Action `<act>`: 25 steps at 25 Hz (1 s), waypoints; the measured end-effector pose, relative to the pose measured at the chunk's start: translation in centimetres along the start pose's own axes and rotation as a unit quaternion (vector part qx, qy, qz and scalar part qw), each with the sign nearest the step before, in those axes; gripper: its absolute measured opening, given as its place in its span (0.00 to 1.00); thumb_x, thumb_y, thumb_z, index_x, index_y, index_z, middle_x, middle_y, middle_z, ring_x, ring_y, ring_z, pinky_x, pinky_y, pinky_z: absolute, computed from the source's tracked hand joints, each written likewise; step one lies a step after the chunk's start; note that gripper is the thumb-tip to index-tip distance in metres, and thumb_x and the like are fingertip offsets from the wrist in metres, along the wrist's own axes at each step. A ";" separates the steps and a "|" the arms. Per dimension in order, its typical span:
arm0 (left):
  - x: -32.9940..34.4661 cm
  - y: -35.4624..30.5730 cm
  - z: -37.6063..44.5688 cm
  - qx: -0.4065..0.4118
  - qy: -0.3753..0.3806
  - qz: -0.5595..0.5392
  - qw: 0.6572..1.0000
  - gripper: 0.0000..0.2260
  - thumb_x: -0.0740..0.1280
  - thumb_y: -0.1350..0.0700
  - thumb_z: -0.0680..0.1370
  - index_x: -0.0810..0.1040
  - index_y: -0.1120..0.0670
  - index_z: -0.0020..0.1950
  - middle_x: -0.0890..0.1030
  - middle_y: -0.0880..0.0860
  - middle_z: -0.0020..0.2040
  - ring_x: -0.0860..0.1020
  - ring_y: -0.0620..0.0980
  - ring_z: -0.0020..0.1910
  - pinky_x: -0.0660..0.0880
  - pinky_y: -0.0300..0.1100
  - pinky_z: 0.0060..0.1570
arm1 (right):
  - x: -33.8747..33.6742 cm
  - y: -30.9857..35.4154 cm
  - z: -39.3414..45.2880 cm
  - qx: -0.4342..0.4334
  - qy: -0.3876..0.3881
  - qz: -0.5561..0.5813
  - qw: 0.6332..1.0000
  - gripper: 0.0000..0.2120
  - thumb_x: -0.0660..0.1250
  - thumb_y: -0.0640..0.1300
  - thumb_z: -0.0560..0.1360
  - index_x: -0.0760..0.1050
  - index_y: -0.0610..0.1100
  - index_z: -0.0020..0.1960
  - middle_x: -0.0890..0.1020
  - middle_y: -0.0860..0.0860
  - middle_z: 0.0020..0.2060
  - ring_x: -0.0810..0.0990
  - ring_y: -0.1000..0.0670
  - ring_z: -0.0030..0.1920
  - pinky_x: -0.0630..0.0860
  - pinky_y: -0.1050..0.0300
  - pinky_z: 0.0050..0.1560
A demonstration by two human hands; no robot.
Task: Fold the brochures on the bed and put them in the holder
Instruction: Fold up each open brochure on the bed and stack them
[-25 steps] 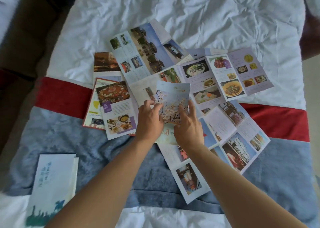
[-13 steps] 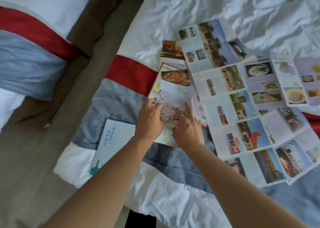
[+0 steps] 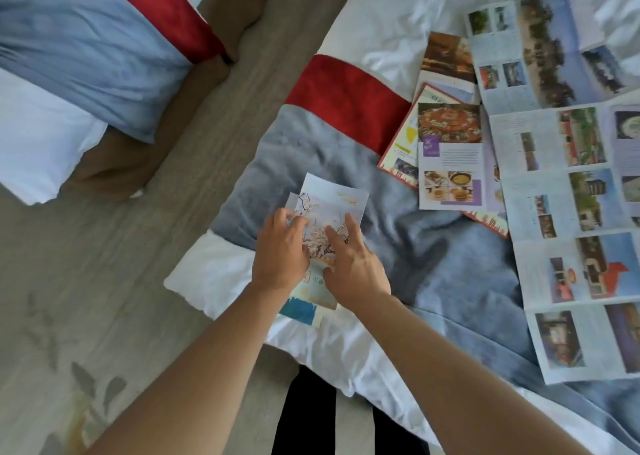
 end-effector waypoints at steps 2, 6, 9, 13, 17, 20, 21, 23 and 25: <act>0.6 1.0 -0.7 -0.006 0.007 0.021 1.000 0.17 0.67 0.65 0.75 0.77 0.56 0.63 0.73 0.57 0.61 0.72 0.58 0.59 0.71 0.50 0.57 | 1.6 0.5 -0.2 0.005 0.017 -0.003 1.000 0.34 0.65 0.42 0.74 0.59 0.52 0.78 0.46 0.48 0.81 0.75 0.37 0.65 0.73 0.46 0.58; 1.5 2.3 -1.2 -0.005 0.014 0.047 0.999 0.22 0.65 0.66 0.75 0.72 0.54 0.69 0.72 0.56 0.59 0.72 0.58 0.55 0.71 0.49 0.52 | 3.6 1.0 -0.1 0.013 0.042 0.000 0.999 0.34 0.66 0.40 0.74 0.58 0.53 0.77 0.44 0.49 0.80 0.77 0.37 0.61 0.75 0.47 0.53; 2.1 3.5 -1.7 0.004 0.018 0.053 0.998 0.26 0.65 0.68 0.73 0.70 0.54 0.70 0.71 0.57 0.59 0.73 0.59 0.52 0.73 0.50 0.50 | 4.4 1.5 -0.3 0.008 0.045 -0.005 0.999 0.34 0.67 0.40 0.74 0.58 0.52 0.76 0.44 0.49 0.80 0.79 0.37 0.56 0.75 0.48 0.47; 2.5 4.0 -2.0 0.038 0.043 0.102 0.993 0.31 0.69 0.63 0.70 0.66 0.51 0.73 0.63 0.58 0.73 0.71 0.60 0.62 0.73 0.51 0.55 | 4.7 2.1 -0.2 0.000 0.047 -0.062 0.997 0.36 0.71 0.49 0.75 0.56 0.50 0.76 0.49 0.46 0.78 0.77 0.38 0.57 0.76 0.46 0.47; 3.5 4.0 -1.6 0.131 0.102 0.137 0.977 0.34 0.68 0.52 0.74 0.58 0.49 0.78 0.48 0.57 0.81 0.48 0.56 0.80 0.64 0.50 0.70 | 4.5 2.4 0.1 -0.041 -0.028 -0.221 0.974 0.42 0.67 0.62 0.73 0.55 0.42 0.77 0.60 0.42 0.74 0.68 0.40 0.68 0.70 0.47 0.57; 3.8 4.6 -1.6 0.127 0.117 0.141 0.975 0.36 0.69 0.52 0.76 0.55 0.49 0.80 0.45 0.55 0.81 0.45 0.55 0.80 0.62 0.49 0.72 | 5.3 1.5 0.3 -0.031 0.015 -0.224 0.974 0.48 0.65 0.63 0.75 0.44 0.41 0.81 0.45 0.40 0.80 0.45 0.39 0.80 0.60 0.42 0.73; 3.9 4.7 -1.6 0.130 0.118 0.141 0.974 0.36 0.69 0.53 0.76 0.55 0.49 0.80 0.46 0.55 0.81 0.45 0.55 0.80 0.62 0.49 0.72 | 5.5 1.3 0.3 -0.025 0.027 -0.216 0.976 0.49 0.65 0.63 0.75 0.41 0.41 0.81 0.42 0.41 0.80 0.40 0.39 0.80 0.57 0.41 0.75; 4.2 4.7 -1.5 0.128 0.116 0.142 0.975 0.35 0.69 0.53 0.76 0.55 0.49 0.79 0.46 0.55 0.81 0.45 0.55 0.81 0.62 0.49 0.72 | 6.0 1.2 0.5 -0.019 0.036 -0.199 0.979 0.50 0.67 0.61 0.75 0.41 0.41 0.81 0.40 0.42 0.80 0.39 0.39 0.80 0.54 0.40 0.76; 4.7 4.5 -1.4 0.122 0.111 0.146 0.976 0.34 0.68 0.54 0.77 0.55 0.49 0.79 0.46 0.56 0.81 0.45 0.55 0.80 0.61 0.49 0.73 | 6.3 1.3 0.8 -0.015 0.038 -0.194 0.980 0.50 0.69 0.59 0.74 0.42 0.41 0.80 0.42 0.42 0.80 0.40 0.39 0.79 0.54 0.39 0.76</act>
Point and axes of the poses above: each hand's wrist, its own z-axis towards the middle knuckle, its own x-axis out of the palm, y = z × x, the point moved 2 cm from there along z, towards the middle knuckle
